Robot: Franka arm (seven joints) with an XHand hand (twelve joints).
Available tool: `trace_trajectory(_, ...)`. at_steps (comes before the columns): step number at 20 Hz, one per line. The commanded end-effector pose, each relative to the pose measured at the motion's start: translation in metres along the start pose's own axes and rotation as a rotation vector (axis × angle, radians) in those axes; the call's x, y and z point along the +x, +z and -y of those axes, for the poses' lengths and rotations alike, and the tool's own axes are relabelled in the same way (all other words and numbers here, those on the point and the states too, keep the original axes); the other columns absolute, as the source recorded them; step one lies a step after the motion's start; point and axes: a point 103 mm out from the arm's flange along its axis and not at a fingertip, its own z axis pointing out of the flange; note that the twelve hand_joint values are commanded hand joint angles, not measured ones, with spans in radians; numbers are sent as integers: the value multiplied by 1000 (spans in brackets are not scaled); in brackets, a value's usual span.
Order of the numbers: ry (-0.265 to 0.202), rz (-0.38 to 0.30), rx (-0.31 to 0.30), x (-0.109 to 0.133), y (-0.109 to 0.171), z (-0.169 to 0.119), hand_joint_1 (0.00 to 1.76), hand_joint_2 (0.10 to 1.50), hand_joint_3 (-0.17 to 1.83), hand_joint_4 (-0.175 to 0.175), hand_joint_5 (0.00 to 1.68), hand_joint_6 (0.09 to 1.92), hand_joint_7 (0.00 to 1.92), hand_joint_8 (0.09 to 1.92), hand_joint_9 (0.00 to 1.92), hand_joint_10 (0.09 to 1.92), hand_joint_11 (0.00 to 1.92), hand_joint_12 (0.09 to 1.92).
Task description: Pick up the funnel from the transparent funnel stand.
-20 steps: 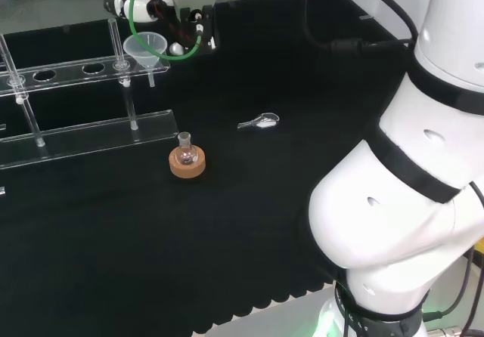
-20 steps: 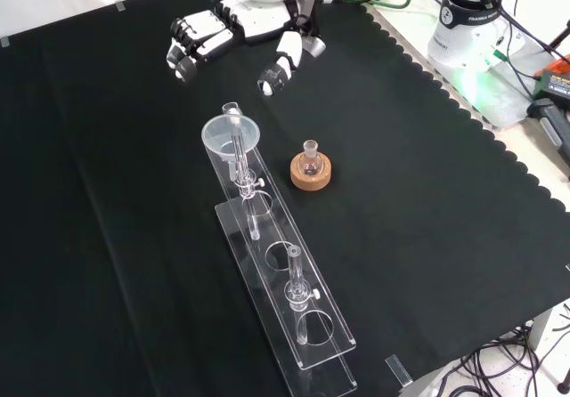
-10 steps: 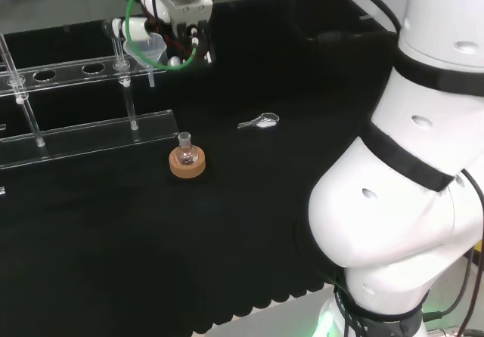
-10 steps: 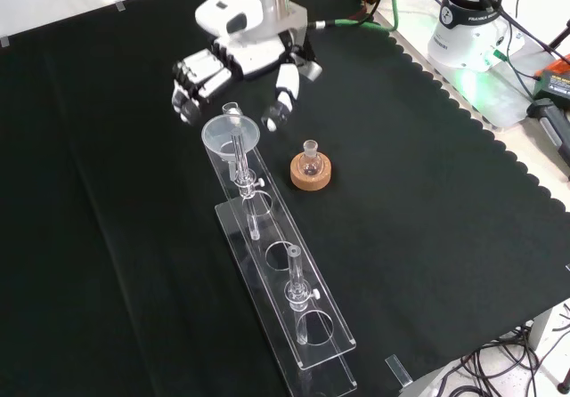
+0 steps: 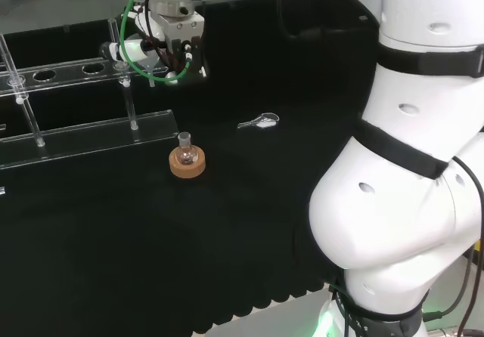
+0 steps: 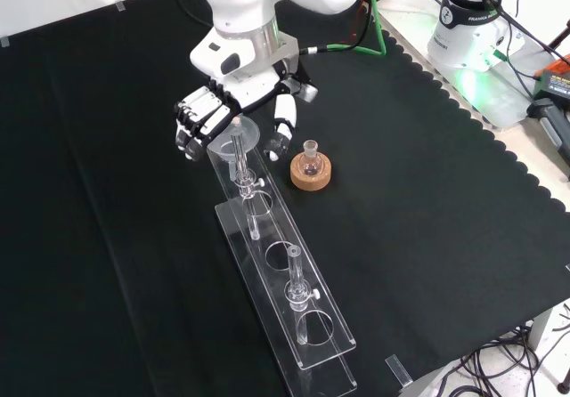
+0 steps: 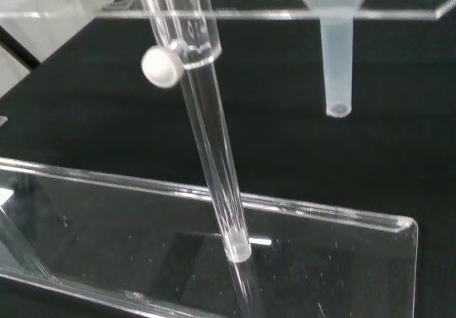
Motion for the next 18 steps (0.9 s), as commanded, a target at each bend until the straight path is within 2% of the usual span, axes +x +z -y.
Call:
trace_trajectory(1,-10,-14,39,-17,12,0,140,815,365,-21,278,87,0,569,4,875,0,1322)
trace_trajectory(7,34,6,51,-24,18,-3,137,808,374,-19,263,87,0,532,4,879,0,1339)
trace_trajectory(10,45,8,26,-30,19,-1,138,802,386,-19,256,87,0,563,96,906,41,1494)
trace_trajectory(12,28,30,-11,-30,19,0,165,799,397,-31,281,87,47,659,268,910,218,1491)
trace_trajectory(14,4,63,-57,-33,17,1,217,802,411,-52,330,87,149,755,501,868,447,1410)
trace_trajectory(16,-18,112,-92,-17,15,-2,276,808,434,-77,409,87,281,818,704,818,653,1312)
trace_trajectory(18,-15,133,-123,-9,15,-3,319,808,460,-97,480,87,397,841,842,782,781,1251)
